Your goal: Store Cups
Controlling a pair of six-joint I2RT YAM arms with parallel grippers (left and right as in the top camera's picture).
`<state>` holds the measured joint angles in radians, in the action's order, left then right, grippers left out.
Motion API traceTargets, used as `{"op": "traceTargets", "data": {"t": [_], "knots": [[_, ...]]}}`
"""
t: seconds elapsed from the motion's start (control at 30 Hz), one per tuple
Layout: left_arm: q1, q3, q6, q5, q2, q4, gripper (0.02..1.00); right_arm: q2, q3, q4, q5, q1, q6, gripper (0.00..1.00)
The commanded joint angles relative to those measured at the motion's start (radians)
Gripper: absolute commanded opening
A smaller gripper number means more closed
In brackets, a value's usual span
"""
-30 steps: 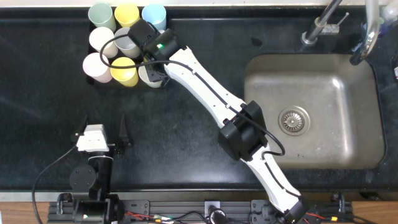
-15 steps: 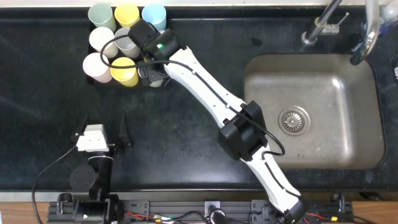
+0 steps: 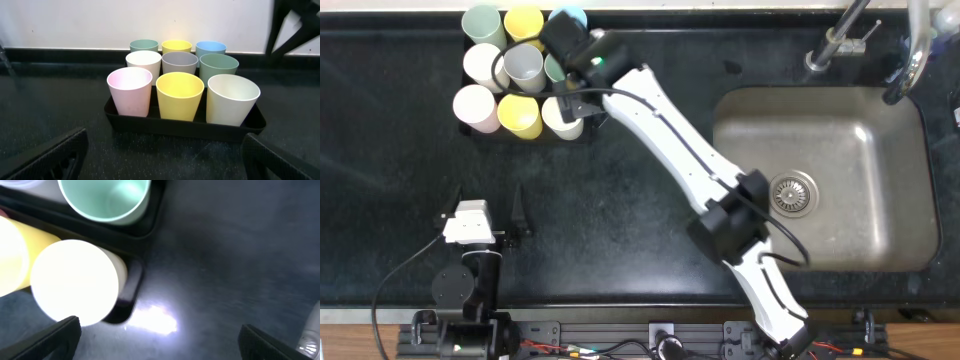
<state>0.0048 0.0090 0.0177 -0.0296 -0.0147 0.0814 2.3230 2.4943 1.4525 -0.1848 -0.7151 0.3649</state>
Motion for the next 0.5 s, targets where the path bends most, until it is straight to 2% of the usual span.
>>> {"op": "traceTargets", "data": {"t": [0.03, 0.27, 0.43, 0.5], "knots": [[0.006, -0.001, -0.021, 0.010, 0.012, 0.003, 1.000, -0.192, 0.027, 0.016, -0.060, 0.011, -0.006, 0.998], [0.006, -0.001, -0.022, 0.010, 0.012, 0.003, 1.000, -0.346, 0.026, 0.035, -0.086, 0.129, 0.004, 0.998], [0.006, -0.001, -0.022, 0.010, 0.012, 0.003, 1.000, -0.430, -0.040, 0.099, -0.196, 0.269, 0.089, 1.000], [0.006, -0.001, -0.022, 0.010, 0.012, 0.003, 1.000, -0.485, -0.107, 0.085, -0.209, 0.317, 0.100, 1.000]]}}
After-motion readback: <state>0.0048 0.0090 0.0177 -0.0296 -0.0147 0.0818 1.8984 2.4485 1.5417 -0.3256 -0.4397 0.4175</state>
